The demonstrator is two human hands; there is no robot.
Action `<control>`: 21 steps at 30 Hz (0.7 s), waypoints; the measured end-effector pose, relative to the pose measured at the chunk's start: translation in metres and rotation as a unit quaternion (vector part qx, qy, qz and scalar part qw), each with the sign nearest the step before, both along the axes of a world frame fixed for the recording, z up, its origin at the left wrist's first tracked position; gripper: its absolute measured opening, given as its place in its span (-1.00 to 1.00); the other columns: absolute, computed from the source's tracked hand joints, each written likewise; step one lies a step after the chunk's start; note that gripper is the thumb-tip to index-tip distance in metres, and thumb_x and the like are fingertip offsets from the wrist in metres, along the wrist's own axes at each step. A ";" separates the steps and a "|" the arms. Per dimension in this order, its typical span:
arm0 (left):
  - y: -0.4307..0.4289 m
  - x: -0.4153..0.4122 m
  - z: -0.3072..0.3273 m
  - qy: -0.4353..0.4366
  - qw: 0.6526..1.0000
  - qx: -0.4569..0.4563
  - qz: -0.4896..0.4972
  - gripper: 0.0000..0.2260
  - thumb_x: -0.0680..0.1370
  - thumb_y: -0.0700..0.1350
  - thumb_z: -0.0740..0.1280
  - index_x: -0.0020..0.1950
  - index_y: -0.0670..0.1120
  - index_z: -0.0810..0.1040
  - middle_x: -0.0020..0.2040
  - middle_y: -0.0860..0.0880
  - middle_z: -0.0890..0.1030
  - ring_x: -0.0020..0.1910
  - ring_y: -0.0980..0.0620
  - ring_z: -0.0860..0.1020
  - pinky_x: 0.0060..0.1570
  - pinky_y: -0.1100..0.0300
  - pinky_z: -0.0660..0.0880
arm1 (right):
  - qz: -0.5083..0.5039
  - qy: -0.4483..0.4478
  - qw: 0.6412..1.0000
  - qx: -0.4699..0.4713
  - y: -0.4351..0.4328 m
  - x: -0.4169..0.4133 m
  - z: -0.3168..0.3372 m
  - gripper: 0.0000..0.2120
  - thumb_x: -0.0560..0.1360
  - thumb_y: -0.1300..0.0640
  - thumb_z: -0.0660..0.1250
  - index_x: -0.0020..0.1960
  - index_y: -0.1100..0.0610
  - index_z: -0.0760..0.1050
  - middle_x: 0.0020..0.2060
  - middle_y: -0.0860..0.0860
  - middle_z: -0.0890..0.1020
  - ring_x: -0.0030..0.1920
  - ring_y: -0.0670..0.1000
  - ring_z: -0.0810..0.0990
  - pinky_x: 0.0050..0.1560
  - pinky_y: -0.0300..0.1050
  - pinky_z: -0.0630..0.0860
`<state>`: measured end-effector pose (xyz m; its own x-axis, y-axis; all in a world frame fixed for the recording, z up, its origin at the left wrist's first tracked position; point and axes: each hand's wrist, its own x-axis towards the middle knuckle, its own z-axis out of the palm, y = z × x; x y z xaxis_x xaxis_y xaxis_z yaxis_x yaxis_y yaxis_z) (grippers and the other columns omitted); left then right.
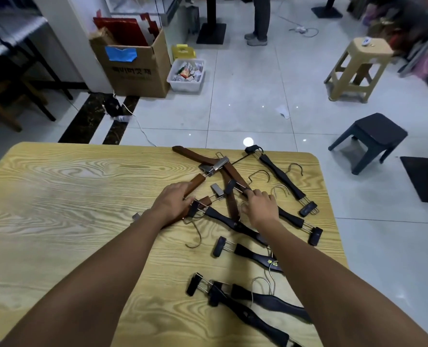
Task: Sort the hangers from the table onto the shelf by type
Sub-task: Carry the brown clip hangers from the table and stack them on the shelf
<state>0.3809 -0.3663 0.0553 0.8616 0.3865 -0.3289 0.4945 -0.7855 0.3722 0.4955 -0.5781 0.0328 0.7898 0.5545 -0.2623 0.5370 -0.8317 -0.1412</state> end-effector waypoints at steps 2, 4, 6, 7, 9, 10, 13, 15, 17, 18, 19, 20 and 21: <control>0.000 0.013 -0.006 0.006 1.000 -0.002 -0.008 -0.53 0.59 0.06 0.21 0.48 -0.02 0.25 0.42 -0.06 0.38 0.37 -0.09 0.34 0.37 0.02 0.29 | -0.006 0.002 1.000 -0.011 -0.003 0.011 -0.006 -0.58 0.59 0.02 0.19 0.41 0.11 0.28 0.29 0.10 0.45 0.32 0.14 0.39 0.35 0.01 0.25; -0.002 0.027 -0.010 0.009 1.000 0.001 -0.016 -0.53 0.60 0.05 0.20 0.48 -0.02 0.25 0.42 -0.07 0.37 0.38 -0.09 0.33 0.37 0.04 0.28 | -0.012 0.001 1.000 -0.023 -0.007 0.020 -0.012 -0.57 0.57 0.02 0.22 0.40 0.11 0.27 0.29 0.10 0.45 0.32 0.14 0.38 0.35 0.02 0.27; -0.007 0.042 -0.014 0.011 1.000 0.003 -0.028 -0.53 0.61 0.02 0.20 0.49 -0.04 0.23 0.45 -0.07 0.34 0.41 -0.09 0.30 0.39 0.06 0.25 | -0.016 0.003 0.999 -0.031 -0.010 0.030 -0.019 -0.55 0.56 0.01 0.24 0.40 0.10 0.27 0.29 0.10 0.44 0.33 0.14 0.38 0.34 0.02 0.28; -0.009 0.049 -0.015 0.010 0.999 0.007 -0.037 -0.54 0.61 0.01 0.19 0.49 -0.05 0.22 0.45 -0.06 0.33 0.42 -0.09 0.29 0.39 0.07 0.24 | -0.018 0.006 0.999 -0.035 -0.012 0.034 -0.022 -0.55 0.56 0.00 0.25 0.40 0.10 0.27 0.30 0.10 0.44 0.33 0.14 0.37 0.33 0.02 0.28; -0.014 0.063 -0.020 0.002 0.998 0.008 -0.054 -0.55 0.62 0.00 0.18 0.49 -0.05 0.22 0.47 -0.06 0.31 0.42 -0.08 0.29 0.40 0.08 0.23 | -0.020 0.013 0.999 -0.041 -0.016 0.042 -0.028 -0.54 0.55 0.01 0.27 0.40 0.09 0.27 0.30 0.10 0.43 0.34 0.15 0.36 0.32 0.02 0.28; -0.016 0.070 -0.021 0.001 0.998 0.003 -0.060 -0.56 0.62 -0.01 0.17 0.49 -0.05 0.22 0.47 -0.07 0.31 0.43 -0.07 0.29 0.40 0.08 0.24 | -0.021 0.015 0.999 -0.042 -0.018 0.045 -0.032 -0.54 0.55 0.01 0.28 0.39 0.09 0.27 0.30 0.11 0.43 0.33 0.15 0.36 0.31 0.02 0.28; -0.023 0.090 -0.026 -0.002 0.997 -0.007 -0.073 -0.57 0.62 -0.04 0.18 0.48 -0.03 0.23 0.46 -0.08 0.32 0.41 -0.07 0.31 0.39 0.06 0.27 | -0.022 0.012 0.999 -0.042 -0.024 0.054 -0.040 -0.62 0.55 0.05 0.27 0.33 0.11 0.33 0.27 0.11 0.45 0.31 0.14 0.37 0.27 -0.01 0.30; -0.028 0.100 -0.027 -0.008 0.997 -0.008 -0.081 -0.57 0.62 -0.04 0.18 0.48 -0.02 0.23 0.45 -0.08 0.33 0.41 -0.07 0.32 0.39 0.05 0.28 | -0.016 0.002 0.999 -0.040 -0.027 0.059 -0.043 -0.69 0.55 0.08 0.25 0.27 0.12 0.38 0.22 0.10 0.48 0.28 0.14 0.38 0.22 -0.02 0.32; -0.029 0.106 -0.028 -0.013 0.996 -0.011 -0.087 -0.57 0.62 -0.05 0.18 0.48 -0.03 0.23 0.45 -0.07 0.33 0.41 -0.07 0.32 0.41 0.02 0.28 | 0.000 -0.005 0.999 -0.041 -0.027 0.063 -0.043 -0.73 0.55 0.10 0.24 0.24 0.13 0.41 0.19 0.10 0.51 0.25 0.14 0.41 0.19 -0.03 0.33; -0.029 0.107 -0.029 -0.012 0.996 -0.016 -0.088 -0.57 0.62 -0.05 0.18 0.48 -0.03 0.23 0.45 -0.07 0.33 0.42 -0.07 0.32 0.41 0.01 0.28 | 0.009 -0.003 0.999 -0.042 -0.028 0.064 -0.043 -0.74 0.56 0.11 0.23 0.23 0.14 0.42 0.18 0.10 0.53 0.24 0.14 0.42 0.18 -0.03 0.33; -0.029 0.108 -0.030 -0.011 0.996 -0.020 -0.090 -0.57 0.62 -0.05 0.19 0.48 -0.03 0.23 0.45 -0.07 0.33 0.42 -0.06 0.32 0.41 0.00 0.28 | 0.016 -0.002 0.999 -0.042 -0.028 0.064 -0.042 -0.74 0.56 0.12 0.23 0.23 0.15 0.42 0.17 0.10 0.54 0.24 0.15 0.42 0.18 -0.03 0.33; -0.029 0.109 -0.030 -0.010 0.995 -0.020 -0.093 -0.57 0.62 -0.05 0.19 0.48 -0.02 0.23 0.46 -0.07 0.33 0.42 -0.06 0.32 0.41 0.00 0.29 | 0.020 -0.001 0.999 -0.040 -0.029 0.065 -0.042 -0.74 0.56 0.12 0.23 0.23 0.15 0.42 0.17 0.10 0.54 0.24 0.15 0.42 0.18 -0.03 0.32; -0.028 0.110 -0.030 -0.010 0.995 -0.016 -0.098 -0.57 0.62 -0.05 0.19 0.48 -0.02 0.22 0.46 -0.06 0.33 0.43 -0.06 0.31 0.41 0.00 0.29 | 0.021 -0.001 0.999 -0.040 -0.030 0.064 -0.041 -0.74 0.56 0.11 0.23 0.23 0.15 0.42 0.17 0.10 0.54 0.24 0.15 0.42 0.18 -0.03 0.32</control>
<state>0.4909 -0.3946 0.0253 0.9259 0.1991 -0.3209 0.3246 -0.8539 0.4068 0.5600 -0.6079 -0.0083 0.7669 0.5641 -0.3059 0.5714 -0.8173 -0.0745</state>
